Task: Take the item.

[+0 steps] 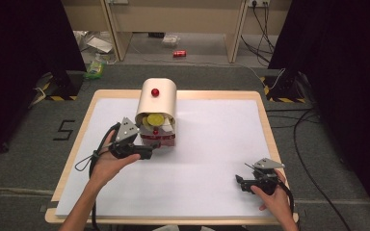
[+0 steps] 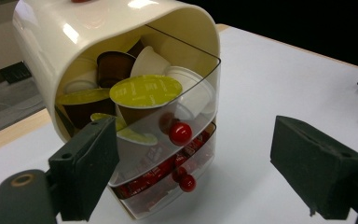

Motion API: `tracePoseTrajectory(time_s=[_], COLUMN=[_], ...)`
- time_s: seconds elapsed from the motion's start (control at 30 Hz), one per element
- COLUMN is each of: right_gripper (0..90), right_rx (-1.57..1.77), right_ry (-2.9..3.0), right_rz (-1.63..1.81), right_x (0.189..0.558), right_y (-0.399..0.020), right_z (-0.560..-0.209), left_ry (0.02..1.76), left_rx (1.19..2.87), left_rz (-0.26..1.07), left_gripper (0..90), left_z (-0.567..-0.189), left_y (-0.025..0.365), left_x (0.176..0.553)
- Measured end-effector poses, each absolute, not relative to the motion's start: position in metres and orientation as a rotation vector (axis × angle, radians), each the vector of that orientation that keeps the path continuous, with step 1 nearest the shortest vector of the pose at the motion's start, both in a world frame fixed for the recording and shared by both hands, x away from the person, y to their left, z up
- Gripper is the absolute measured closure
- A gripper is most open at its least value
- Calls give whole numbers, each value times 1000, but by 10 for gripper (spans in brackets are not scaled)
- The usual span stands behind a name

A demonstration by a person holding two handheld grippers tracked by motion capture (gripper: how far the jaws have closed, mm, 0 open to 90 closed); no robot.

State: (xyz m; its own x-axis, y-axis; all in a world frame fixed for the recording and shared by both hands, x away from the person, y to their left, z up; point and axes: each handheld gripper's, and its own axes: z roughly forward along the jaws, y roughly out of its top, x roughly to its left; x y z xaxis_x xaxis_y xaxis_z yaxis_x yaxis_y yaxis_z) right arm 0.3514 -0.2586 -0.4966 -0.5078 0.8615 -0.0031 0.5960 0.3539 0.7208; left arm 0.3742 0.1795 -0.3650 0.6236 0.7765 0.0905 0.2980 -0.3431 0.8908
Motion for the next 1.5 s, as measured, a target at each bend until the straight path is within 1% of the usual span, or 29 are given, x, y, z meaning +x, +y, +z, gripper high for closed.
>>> tracePoseTrajectory(time_s=[0.57,0.97,1.5], right_gripper=[133,132,132], right_rx=[1276,1275,1282], right_ry=[2240,2241,2241], right_rz=[950,950,950], right_x=[351,351,351], right_y=[-259,-259,-258], right_z=[-497,-497,-497], left_ry=[840,870,844], left_rx=[1919,1948,1975], left_rz=[669,626,676], left_gripper=[152,152,142], left_z=[-361,-370,-372], left_y=[172,167,162], left_x=[392,408,401])
